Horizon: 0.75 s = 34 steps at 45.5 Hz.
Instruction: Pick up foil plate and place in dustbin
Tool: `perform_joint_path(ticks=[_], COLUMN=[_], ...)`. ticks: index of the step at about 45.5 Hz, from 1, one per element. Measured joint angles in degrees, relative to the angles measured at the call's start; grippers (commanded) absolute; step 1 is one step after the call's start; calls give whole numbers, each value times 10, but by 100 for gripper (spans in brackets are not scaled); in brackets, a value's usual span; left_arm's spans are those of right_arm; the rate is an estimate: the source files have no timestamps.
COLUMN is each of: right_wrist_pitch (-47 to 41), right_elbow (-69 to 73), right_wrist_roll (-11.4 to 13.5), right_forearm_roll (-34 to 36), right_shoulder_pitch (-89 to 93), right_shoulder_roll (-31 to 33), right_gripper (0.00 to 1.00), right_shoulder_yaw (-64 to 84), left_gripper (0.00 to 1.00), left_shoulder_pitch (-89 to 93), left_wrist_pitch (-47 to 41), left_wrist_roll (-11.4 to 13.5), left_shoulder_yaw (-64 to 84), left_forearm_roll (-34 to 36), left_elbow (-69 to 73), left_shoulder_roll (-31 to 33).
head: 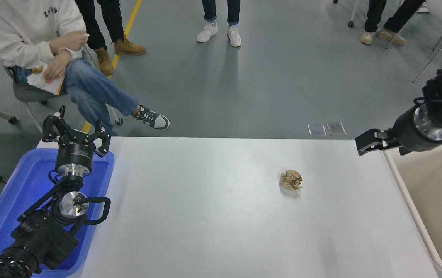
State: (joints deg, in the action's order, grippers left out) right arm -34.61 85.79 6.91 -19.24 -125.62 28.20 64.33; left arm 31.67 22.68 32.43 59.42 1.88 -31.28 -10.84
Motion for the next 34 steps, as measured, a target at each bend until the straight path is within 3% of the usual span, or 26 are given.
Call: perform_joint_path(ticks=[12,34], right_wrist_pitch=[-76,-101], right_elbow=[45,79], right_wrist_roll=[5,7], right_forearm_roll=[64,89], right_shoulder_pitch=[-97,-173], right_shoulder_roll=[-46,-38], right_gripper=[100,100], right_shoulder_yaw=[-11,-17], left_gripper=[99,99], left_shoulder_pitch=[0,0], left_wrist_pitch=[0,0], left_wrist_roll=[0,0], left_shoulder_yaw=[0,0], left_forearm_roll=[0,0], left_elbow=[0,0], left_shoulder_roll=[0,0])
